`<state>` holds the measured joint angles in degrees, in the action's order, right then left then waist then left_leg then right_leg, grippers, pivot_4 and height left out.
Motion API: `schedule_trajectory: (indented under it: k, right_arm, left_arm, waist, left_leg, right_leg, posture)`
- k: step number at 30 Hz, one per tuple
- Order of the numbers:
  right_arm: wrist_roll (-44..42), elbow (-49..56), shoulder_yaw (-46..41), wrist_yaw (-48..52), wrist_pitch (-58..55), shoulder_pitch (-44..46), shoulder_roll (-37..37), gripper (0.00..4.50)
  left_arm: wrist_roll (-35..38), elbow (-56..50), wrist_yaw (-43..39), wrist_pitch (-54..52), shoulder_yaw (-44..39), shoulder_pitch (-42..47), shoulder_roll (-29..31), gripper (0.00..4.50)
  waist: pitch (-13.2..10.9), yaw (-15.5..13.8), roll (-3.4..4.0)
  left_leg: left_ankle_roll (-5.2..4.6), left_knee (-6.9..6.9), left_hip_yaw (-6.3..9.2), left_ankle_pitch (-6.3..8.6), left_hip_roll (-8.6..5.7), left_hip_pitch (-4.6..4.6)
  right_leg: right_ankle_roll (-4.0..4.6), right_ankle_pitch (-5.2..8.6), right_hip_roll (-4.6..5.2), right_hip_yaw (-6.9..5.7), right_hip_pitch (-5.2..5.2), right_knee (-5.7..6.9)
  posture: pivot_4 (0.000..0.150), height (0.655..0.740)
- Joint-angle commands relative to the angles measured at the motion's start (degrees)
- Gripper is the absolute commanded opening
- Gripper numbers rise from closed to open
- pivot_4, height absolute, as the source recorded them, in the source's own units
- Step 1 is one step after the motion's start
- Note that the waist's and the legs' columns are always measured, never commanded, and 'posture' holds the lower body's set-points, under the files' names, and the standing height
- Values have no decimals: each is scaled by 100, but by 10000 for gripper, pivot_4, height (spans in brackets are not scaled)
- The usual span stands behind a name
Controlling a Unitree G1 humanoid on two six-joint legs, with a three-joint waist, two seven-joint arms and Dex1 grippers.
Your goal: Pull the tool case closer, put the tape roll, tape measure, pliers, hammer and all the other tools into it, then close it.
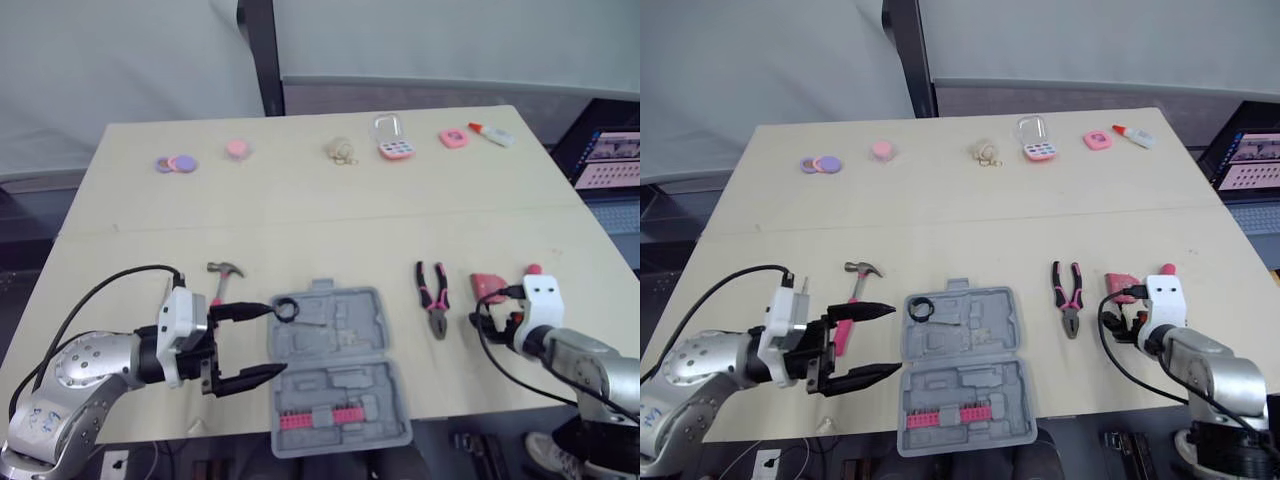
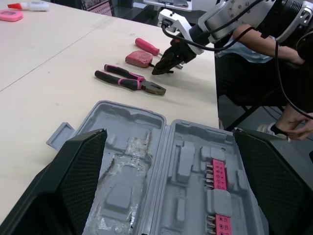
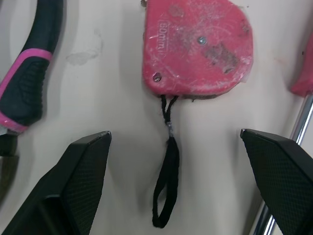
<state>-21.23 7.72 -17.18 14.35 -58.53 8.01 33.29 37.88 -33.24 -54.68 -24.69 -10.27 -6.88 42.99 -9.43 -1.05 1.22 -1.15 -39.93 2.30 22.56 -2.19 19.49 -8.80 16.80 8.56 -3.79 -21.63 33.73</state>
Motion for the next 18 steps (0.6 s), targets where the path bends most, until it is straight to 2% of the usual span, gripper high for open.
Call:
schedule_trajectory:
  k: [1, 12, 15, 18]
  right_arm:
    - [132, -77, 13, -60, 131, 99, -53, 45000]
    - [201, -217, 19, -50, 99, 236, -205, 45000]
    - [215, -235, 7, -62, 65, 250, -228, 36392]
    - [224, -257, 2, -70, 62, 267, -237, 21661]
  left_arm:
    - [60, -251, 44, 10, -87, -17, 50, 44495]
    - [25, -283, 112, 16, -57, -23, 37, 44495]
    - [22, -283, 138, 14, -33, -8, 28, 45000]
    - [14, -265, 150, 20, -21, 3, 28, 45000]
  waist:
    - [0, 5, 0]
    - [0, 106, 0]
    - [0, 108, 0]
    - [0, 105, 0]
  left_leg:
    - [0, 0, 0, 0, 0, 0]
    - [3, 4, 3, 1, 2, -1]
    - [3, 7, 4, 2, 3, -1]
    - [4, 7, 5, 2, 2, -1]
  right_leg:
    - [0, 0, 0, 0, 0, 0]
    - [0, 0, -1, -2, 0, 0]
    - [0, 0, -1, -3, 0, -2]
    - [0, 0, 0, -2, 0, -3]
  posture:
    - [1500, 7400]
    - [1500, 7400]
    - [1500, 7400]
    - [1500, 7400]
